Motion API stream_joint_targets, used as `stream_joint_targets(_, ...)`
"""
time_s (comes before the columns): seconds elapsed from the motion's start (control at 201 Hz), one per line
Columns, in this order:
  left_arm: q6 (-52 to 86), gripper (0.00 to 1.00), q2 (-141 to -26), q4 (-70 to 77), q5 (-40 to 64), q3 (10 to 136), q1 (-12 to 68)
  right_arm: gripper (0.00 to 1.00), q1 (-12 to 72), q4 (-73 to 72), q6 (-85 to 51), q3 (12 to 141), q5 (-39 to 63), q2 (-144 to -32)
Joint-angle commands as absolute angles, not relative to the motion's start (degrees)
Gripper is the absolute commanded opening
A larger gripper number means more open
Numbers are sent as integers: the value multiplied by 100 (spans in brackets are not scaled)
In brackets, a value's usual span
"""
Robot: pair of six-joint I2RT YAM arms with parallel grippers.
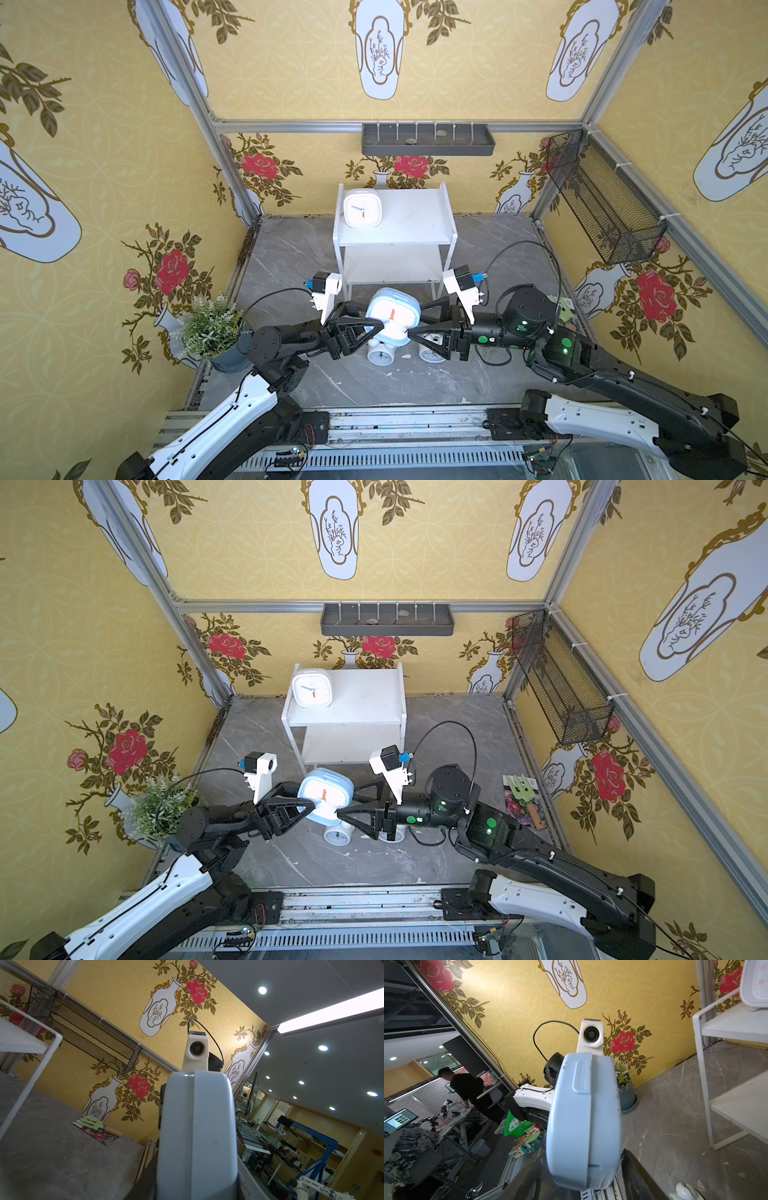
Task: Place the alarm clocks on the shelf by style
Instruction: Pick up the alarm from the center of the board.
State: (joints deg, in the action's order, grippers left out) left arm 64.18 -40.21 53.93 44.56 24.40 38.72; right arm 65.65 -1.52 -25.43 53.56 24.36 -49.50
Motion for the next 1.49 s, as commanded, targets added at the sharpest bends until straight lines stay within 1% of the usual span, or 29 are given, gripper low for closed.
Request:
stream_joint_targets(0.0,6491,5,-4034,5840,4386,2407,3867,59,6557,-466,-2482,5473,2454,-5021)
stream_joint_targets(0.085,6500,5,-4060,5862,4396,2413,3867,53,6539,-475,-2454,5553,2504,-5116)
stream_joint_targets(0.149,6521,5,-4086,5910,4410,2404,3867,51,6531,-458,-2432,5614,2505,-5187)
stream_joint_targets(0.214,6535,5,-4096,5934,4413,2395,3867,45,6530,-449,-2401,5648,2532,-5227)
stream_joint_targets(0.363,6497,5,-4069,5907,4335,2329,3842,39,6504,-391,-2391,5687,2553,-5236)
stream_joint_targets(0.403,6487,7,-4069,5874,4325,2321,3826,38,6497,-372,-2393,5704,2560,-5229)
stream_joint_targets(0.433,6489,13,-4076,5858,4316,2323,3823,37,6495,-342,-2388,5732,2559,-5238)
stream_joint_targets(0.453,6485,20,-4078,5841,4296,2323,3815,37,6489,-318,-2389,5745,2564,-5238)
stream_joint_targets(0.503,6440,47,-4074,5745,4234,2332,3806,36,6478,-263,-2352,5794,2573,-5251)
stream_joint_targets(0.543,6376,64,-4050,5613,4179,2334,3797,35,6469,-193,-2320,5855,2575,-5264)
stream_joint_targets(0.582,6270,77,-4000,5446,4113,2346,3784,35,6444,-73,-2267,5937,2576,-5269)
stream_joint_targets(0.607,6183,82,-3943,5251,4058,2374,3767,35,6427,19,-2204,6013,2576,-5280)
stream_joint_targets(0.637,6062,86,-3845,4945,3970,2405,3741,35,6389,169,-2135,6130,2564,-5297)
stream_joint_targets(0.742,5443,95,-3316,3472,3455,2620,3704,35,6081,1016,-1741,6832,2641,-5520)
stream_joint_targets(0.866,4657,97,-2756,1596,2563,3033,3701,35,5248,2057,-1181,8014,3208,-6083)
stream_joint_targets(0.951,4370,97,-2545,718,1952,3221,3702,36,4524,2664,-756,8857,3967,-6631)
stream_joint_targets(1.03,4257,96,-2505,39,1463,3342,3701,35,3993,3265,-254,9637,4353,-7189)
stream_joint_targets(1.17,4251,93,-2579,-565,889,3414,3700,35,3037,3983,390,10874,5087,-8116)
stream_joint_targets(1.344,4085,90,-2704,-1094,566,3494,3700,36,2017,4632,909,12173,6101,-9082)
stream_joint_targets(1.414,4028,89,-2746,-1206,526,3491,3698,35,1764,4802,983,12544,6427,-9400)
stream_joint_targets(1.488,3991,88,-2790,-1277,518,3456,3693,35,1688,4743,1023,12595,6562,-9555)
